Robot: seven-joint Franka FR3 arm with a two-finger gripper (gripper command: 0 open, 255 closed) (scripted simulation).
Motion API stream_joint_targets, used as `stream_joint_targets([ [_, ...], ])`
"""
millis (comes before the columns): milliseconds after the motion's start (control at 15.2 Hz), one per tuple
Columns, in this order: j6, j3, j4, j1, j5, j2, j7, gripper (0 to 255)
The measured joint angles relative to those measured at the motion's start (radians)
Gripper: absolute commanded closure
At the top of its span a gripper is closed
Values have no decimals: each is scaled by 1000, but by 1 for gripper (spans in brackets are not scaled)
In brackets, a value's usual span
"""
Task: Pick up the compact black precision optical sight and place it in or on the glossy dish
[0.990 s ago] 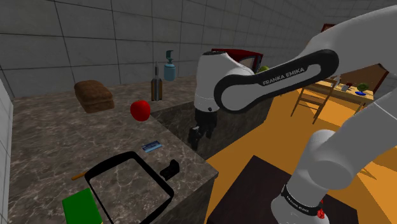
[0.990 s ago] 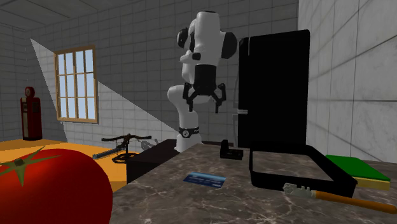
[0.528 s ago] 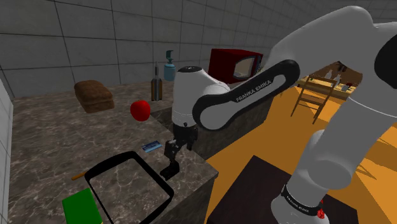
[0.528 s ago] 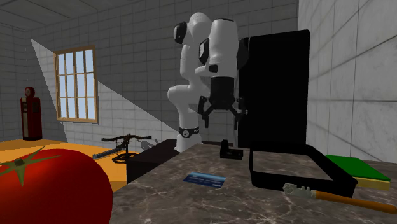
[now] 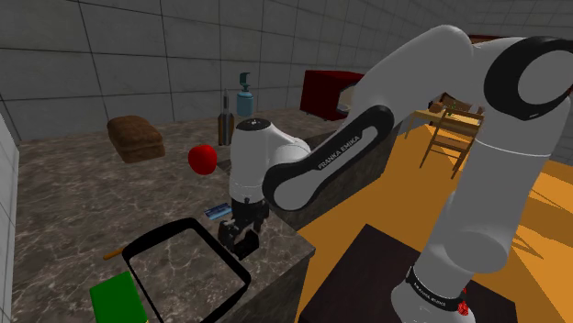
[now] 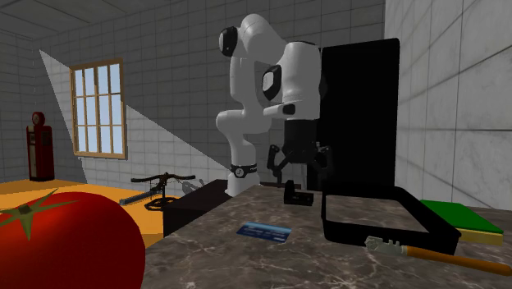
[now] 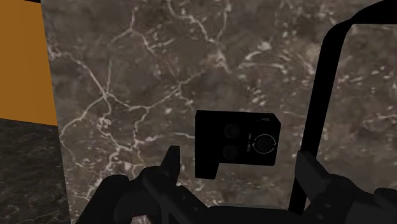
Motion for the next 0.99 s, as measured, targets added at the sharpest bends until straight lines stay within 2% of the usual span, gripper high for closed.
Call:
stream_joint_targets([
  [264,40,-8,-10,3,-32,35,21,0],
  [660,45,-9,-10,4,-37,41,25,0],
  [726,45,-9,-10,4,-37,41,25,255],
  [990,46,-9,-9,4,-37,40,25,255],
])
